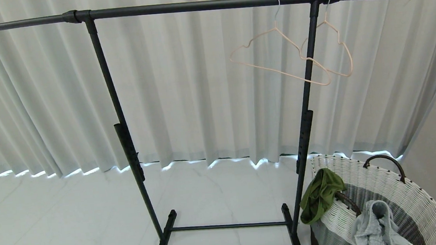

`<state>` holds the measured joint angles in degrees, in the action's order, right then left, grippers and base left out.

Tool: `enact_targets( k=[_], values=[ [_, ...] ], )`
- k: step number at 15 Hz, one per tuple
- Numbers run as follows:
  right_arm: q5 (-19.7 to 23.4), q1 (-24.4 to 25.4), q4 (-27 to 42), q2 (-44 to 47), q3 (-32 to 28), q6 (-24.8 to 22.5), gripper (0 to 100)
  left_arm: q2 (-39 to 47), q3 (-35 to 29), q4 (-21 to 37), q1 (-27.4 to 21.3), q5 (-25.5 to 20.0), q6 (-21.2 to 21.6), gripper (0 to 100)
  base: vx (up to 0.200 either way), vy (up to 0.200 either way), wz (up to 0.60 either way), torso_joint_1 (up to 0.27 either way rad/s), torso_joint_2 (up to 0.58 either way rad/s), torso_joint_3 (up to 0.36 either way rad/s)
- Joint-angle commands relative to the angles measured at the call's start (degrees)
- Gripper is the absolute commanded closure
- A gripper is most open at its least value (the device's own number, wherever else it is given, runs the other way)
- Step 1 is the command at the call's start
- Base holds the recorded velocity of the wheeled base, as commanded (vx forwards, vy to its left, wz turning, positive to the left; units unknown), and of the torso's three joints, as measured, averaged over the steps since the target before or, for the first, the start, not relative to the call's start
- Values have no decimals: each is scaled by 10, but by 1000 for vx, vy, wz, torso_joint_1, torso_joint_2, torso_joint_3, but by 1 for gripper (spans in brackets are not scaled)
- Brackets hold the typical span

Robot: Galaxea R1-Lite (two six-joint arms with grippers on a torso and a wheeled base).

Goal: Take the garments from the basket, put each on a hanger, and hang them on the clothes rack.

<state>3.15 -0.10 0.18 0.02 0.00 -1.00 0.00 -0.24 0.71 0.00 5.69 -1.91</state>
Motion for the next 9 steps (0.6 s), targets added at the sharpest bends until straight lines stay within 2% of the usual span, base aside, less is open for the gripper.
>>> enact_targets(
  k=[1,2,9],
  values=[
    [0,0,0,0,0,0,0,1,0,0,0,0,2,0,0,0,0,0,0,0],
    [0,0,0,0,0,-1,0,1,0,0,0,0,2,0,0,0,0,0,0,0],
    [0,0,0,0,0,-1,0,1,0,0,1,0,2,0,200,0,0,2,0,6]
  ],
)
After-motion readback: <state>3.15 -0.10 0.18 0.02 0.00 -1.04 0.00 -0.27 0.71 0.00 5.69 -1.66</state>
